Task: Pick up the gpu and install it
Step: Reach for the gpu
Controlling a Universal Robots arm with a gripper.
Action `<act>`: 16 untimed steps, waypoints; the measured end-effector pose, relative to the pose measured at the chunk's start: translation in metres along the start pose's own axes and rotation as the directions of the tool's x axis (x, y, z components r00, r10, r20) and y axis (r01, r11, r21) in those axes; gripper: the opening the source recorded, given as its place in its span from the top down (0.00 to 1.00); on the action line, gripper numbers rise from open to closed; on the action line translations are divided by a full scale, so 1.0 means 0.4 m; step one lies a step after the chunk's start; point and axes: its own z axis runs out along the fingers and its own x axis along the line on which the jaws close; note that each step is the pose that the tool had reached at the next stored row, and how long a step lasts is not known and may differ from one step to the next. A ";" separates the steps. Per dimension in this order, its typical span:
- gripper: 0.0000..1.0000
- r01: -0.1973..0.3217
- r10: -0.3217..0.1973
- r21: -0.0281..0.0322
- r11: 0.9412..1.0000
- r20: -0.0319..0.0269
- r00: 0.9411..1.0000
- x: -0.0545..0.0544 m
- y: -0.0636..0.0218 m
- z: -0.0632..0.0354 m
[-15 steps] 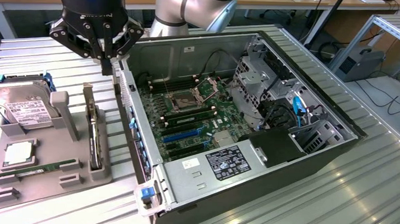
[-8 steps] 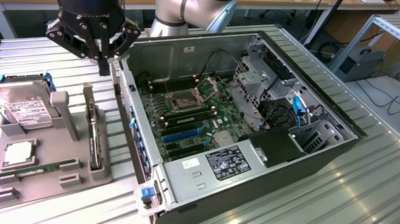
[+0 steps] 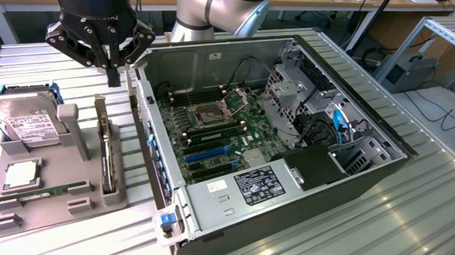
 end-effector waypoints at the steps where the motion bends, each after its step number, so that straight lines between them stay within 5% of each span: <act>1: 0.89 0.000 0.000 0.000 1.000 0.000 1.000 0.002 0.000 0.000; 16: 0.89 0.000 0.000 0.000 1.000 0.000 1.000 0.029 -0.002 0.001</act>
